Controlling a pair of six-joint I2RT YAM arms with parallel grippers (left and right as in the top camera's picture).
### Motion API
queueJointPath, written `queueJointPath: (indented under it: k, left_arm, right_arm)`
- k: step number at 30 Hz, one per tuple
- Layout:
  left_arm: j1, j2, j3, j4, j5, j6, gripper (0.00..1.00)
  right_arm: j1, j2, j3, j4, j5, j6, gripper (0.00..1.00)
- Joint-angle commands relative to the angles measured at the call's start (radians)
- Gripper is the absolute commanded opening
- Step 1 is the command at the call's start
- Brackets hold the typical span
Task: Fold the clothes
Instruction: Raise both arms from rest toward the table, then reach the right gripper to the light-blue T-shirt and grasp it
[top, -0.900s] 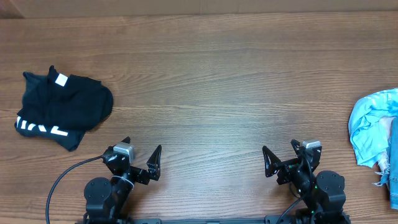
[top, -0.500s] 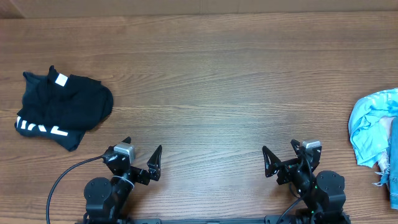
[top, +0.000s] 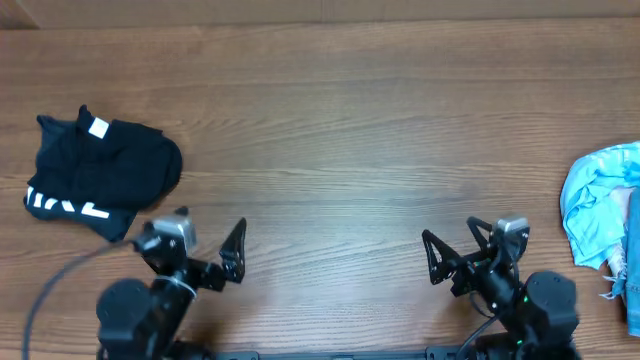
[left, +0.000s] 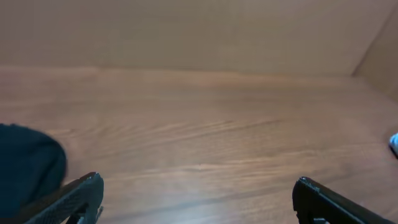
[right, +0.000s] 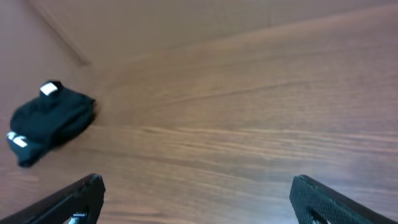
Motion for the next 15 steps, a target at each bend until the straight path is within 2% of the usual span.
queueJointPath:
  k: [1,6,7,10,13,15]
  left_arm:
    - [0.010,0.297,0.302,-0.126,-0.070,0.023,1.00]
    - [0.010,0.799,0.847,-0.607,-0.083,0.054,1.00]
    - [0.010,0.859,0.902,-0.669,-0.083,0.069,1.00]
    - [0.010,1.014,0.958,-0.746,0.006,0.056,1.00]
    - [0.010,1.133,0.958,-0.819,0.016,0.056,1.00]
    - [0.010,1.167,0.958,-0.882,0.070,0.065,1.00]
  right_arm:
    - [0.006,0.262,0.225,-0.093,0.044,0.040,1.00]
    - [0.005,0.850,0.735,-0.501,0.093,0.048,1.00]
    - [0.006,0.935,0.808,-0.537,0.079,0.056,1.00]
    - [0.002,1.161,0.954,-0.617,-0.005,0.009,1.00]
    - [-0.084,1.252,0.978,-0.608,0.099,0.200,1.00]
    - [-0.240,1.262,0.978,-0.559,0.127,0.243,1.00]
